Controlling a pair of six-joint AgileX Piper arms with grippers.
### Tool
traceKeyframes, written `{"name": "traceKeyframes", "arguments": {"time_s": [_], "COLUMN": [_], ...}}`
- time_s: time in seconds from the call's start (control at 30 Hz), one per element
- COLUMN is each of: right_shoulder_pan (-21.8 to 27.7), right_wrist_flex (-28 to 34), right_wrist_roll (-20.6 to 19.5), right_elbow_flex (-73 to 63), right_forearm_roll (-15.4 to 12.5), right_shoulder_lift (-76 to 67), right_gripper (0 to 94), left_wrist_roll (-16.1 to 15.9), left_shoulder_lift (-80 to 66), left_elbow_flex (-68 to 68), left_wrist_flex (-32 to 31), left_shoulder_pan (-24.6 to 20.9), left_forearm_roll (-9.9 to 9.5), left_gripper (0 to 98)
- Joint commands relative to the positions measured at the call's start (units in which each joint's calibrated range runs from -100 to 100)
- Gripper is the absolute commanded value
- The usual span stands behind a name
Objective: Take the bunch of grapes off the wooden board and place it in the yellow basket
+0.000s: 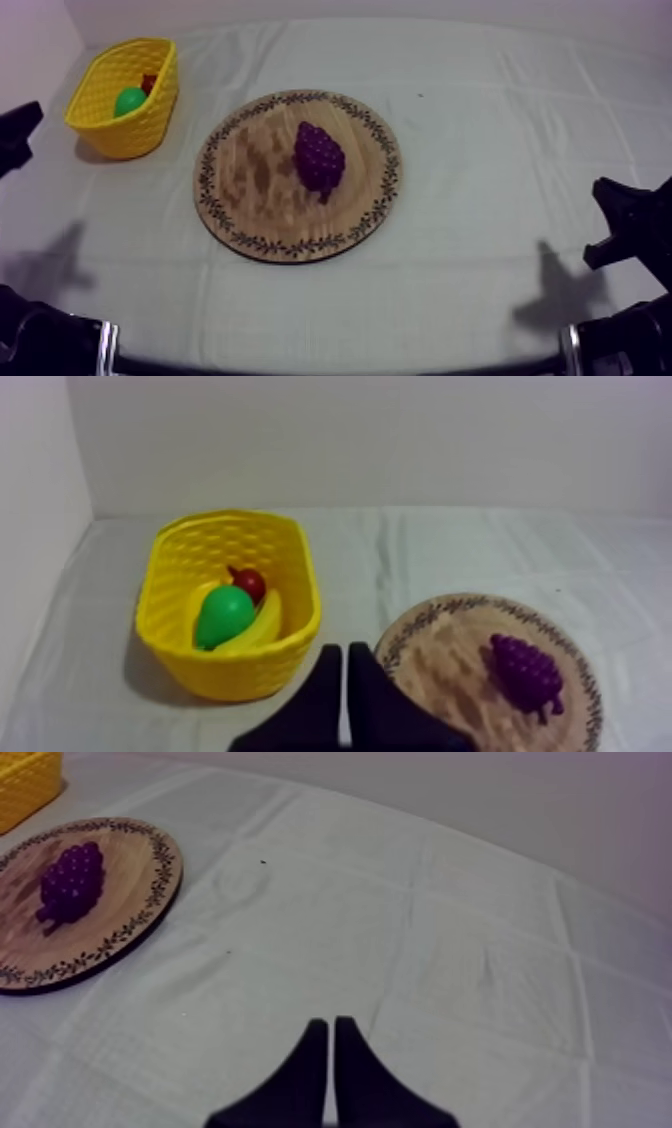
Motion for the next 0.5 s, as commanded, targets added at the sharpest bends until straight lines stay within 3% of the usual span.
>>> {"name": "traceKeyframes", "arguments": {"time_s": [0.0,0.17,0.47], "right_shoulder_pan": [0.0,0.0,0.0], "right_wrist_flex": [0.0,0.0,0.0], "right_wrist_roll": [0.0,0.0,0.0], "right_elbow_flex": [0.0,0.0,0.0], "right_forearm_roll": [0.0,0.0,0.0], "right_shoulder_lift": [0.0,0.0,0.0], "right_gripper": [0.4,0.4,0.4], "left_wrist_roll": [0.8,3.3,10.1], "left_shoulder_lift": [6.0,14.6,29.7], "left_elbow_flex": [-10.2,-22.8,-38.4], "left_wrist_flex": [2.6,8.8,15.3], "left_shoulder_pan": [1.4,5.1,11.4], "left_forearm_roll": [-0.07,-0.49,-3.63], "left_gripper": [0.0,0.0,0.0]}}
